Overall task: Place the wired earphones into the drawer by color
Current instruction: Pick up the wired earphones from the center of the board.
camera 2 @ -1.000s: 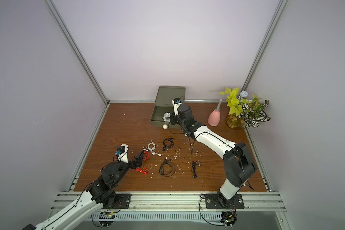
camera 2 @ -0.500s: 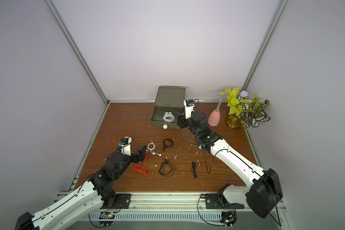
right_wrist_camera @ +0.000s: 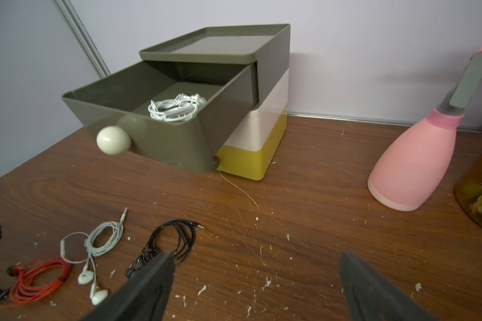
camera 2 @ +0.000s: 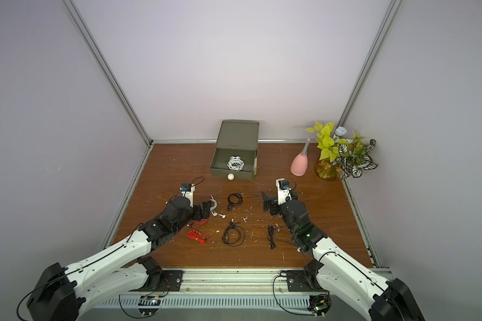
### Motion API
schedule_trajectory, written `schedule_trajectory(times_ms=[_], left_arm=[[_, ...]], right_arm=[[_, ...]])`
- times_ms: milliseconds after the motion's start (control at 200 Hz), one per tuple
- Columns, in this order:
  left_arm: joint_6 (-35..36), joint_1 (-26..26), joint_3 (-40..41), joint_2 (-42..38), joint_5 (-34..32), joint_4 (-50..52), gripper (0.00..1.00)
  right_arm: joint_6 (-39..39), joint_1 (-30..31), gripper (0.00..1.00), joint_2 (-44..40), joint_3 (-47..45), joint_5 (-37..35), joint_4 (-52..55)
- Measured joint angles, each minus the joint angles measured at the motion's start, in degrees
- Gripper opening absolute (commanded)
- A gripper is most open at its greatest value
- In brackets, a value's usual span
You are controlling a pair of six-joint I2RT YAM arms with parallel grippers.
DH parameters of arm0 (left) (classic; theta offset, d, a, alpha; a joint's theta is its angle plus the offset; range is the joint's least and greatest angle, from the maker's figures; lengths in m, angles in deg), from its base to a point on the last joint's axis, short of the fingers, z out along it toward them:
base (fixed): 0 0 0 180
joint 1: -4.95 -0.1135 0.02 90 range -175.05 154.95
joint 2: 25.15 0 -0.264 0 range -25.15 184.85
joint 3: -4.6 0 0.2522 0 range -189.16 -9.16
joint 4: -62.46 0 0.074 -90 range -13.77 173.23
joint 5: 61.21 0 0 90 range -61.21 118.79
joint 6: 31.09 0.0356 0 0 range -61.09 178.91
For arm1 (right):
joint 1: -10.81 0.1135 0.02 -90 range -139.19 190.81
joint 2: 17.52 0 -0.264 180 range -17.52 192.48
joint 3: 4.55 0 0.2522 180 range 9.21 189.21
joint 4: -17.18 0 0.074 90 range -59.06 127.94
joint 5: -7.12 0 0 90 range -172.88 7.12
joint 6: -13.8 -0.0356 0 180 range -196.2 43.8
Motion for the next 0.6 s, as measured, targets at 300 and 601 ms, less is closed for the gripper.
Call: schedule_trajectory(times_ms=[300, 601], left_arm=[[1.51, -2.71, -6.36, 13.07, 4.50, 1.38, 0.94], [4.57, -5.53, -10.19, 21.18, 6.64, 2.16, 0.80]], right_arm=[[-0.17, 0.02, 0.99, -3.28, -5.44, 0.57, -6.88], [-0.26, 0.02, 0.99, -3.30, -5.44, 0.59, -8.55]])
